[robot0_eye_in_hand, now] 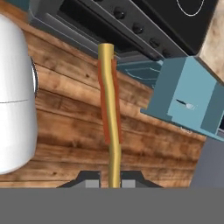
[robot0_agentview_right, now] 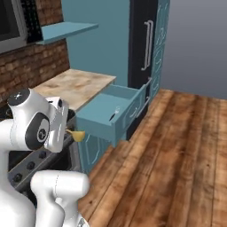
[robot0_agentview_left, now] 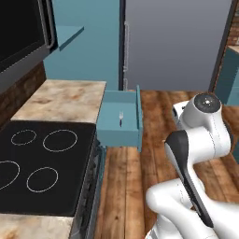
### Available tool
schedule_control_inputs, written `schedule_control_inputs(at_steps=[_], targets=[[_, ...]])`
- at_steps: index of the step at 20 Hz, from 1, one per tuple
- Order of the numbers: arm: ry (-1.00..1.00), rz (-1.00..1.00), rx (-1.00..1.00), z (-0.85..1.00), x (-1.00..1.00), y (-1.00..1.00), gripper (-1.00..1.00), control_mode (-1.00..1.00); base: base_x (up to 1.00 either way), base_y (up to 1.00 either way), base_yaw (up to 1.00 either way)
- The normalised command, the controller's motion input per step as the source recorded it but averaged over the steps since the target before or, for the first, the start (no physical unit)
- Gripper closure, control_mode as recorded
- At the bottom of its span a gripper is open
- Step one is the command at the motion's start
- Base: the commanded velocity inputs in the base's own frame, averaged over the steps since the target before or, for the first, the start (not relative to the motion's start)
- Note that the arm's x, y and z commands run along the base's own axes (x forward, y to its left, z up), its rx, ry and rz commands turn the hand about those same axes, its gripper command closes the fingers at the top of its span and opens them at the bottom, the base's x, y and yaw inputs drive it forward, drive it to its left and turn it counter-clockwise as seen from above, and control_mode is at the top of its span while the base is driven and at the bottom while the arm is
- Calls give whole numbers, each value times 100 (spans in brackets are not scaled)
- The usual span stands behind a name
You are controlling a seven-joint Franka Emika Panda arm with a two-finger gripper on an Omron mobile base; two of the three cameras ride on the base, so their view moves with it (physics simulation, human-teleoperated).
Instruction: Organize the utensils by type. Pick up the wooden spoons from the counter and place them in the open cabinet. Then pick up the metallic utensils from the counter and place them in the open drawer.
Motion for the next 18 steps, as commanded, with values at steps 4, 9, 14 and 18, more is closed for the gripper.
schedule_control_inputs(at_steps=[4, 9, 14, 18], targets=[[0, 0, 0, 0, 0, 0, 100, 100, 63, 28, -22], [0, 0, 0, 0, 0, 0, 100, 100, 66, 48, -20], [0, 0, 0, 0, 0, 0, 100, 100, 66, 23, -15], [0, 0, 0, 0, 0, 0, 100, 100, 64, 0, -11]])
